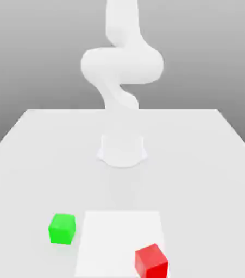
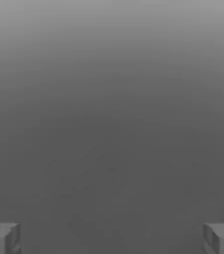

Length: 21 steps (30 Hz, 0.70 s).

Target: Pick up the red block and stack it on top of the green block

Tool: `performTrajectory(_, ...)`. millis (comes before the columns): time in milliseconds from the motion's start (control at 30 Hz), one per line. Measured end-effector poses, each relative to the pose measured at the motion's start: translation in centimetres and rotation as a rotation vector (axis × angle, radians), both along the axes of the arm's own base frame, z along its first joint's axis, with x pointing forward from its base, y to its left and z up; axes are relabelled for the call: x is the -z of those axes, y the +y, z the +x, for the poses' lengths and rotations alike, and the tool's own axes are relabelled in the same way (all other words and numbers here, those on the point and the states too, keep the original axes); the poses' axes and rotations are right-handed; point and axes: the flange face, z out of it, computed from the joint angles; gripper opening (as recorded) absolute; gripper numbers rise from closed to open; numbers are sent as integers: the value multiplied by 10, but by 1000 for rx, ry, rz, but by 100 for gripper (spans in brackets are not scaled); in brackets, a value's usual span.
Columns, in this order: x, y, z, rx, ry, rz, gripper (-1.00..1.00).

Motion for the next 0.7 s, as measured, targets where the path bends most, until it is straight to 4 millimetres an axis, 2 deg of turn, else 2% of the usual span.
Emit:
performTrajectory(167,80,10,59,-73,143,-26,0)
performTrajectory(367,185,25,105,-160,307,-60,0)
performTrajectory(533,278,38,125,-232,444,-91,0)
performTrajectory(700,372,51,126,-308,580,-126,0)
